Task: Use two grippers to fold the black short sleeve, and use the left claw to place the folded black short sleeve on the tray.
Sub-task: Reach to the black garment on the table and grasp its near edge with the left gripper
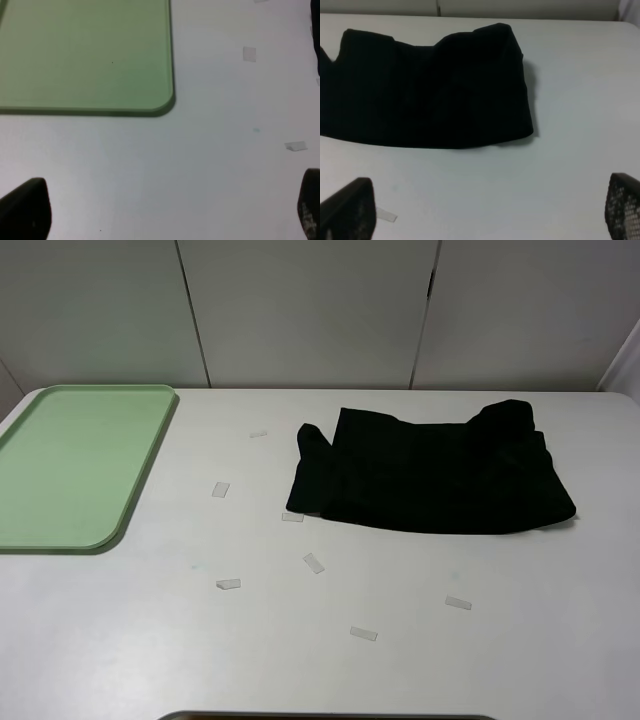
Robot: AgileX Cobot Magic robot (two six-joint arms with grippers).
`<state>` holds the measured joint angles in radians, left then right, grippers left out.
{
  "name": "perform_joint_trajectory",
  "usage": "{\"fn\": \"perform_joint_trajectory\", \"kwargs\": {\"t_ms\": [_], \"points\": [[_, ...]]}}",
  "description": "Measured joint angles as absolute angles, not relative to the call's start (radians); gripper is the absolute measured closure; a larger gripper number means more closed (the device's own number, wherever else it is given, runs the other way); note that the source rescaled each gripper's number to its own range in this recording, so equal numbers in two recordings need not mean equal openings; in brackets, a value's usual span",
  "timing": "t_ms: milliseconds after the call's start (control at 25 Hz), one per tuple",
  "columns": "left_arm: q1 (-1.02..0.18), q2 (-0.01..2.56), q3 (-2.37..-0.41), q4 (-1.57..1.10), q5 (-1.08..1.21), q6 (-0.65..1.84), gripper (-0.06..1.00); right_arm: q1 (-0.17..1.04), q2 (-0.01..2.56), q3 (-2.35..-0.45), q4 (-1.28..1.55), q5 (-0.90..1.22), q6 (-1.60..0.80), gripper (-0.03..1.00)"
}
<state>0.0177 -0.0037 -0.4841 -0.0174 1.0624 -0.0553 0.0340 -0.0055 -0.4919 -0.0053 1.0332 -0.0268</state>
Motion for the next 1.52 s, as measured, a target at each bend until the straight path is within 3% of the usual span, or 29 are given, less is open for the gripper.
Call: {"fn": "perform_joint_trajectory", "kwargs": {"t_ms": [1520], "points": [[0.018,-0.004,-0.484,-0.017,1.062,-0.055,-0.04,0.023,-0.004,-0.492,-0.116,1.033,0.134,-0.03]]}}
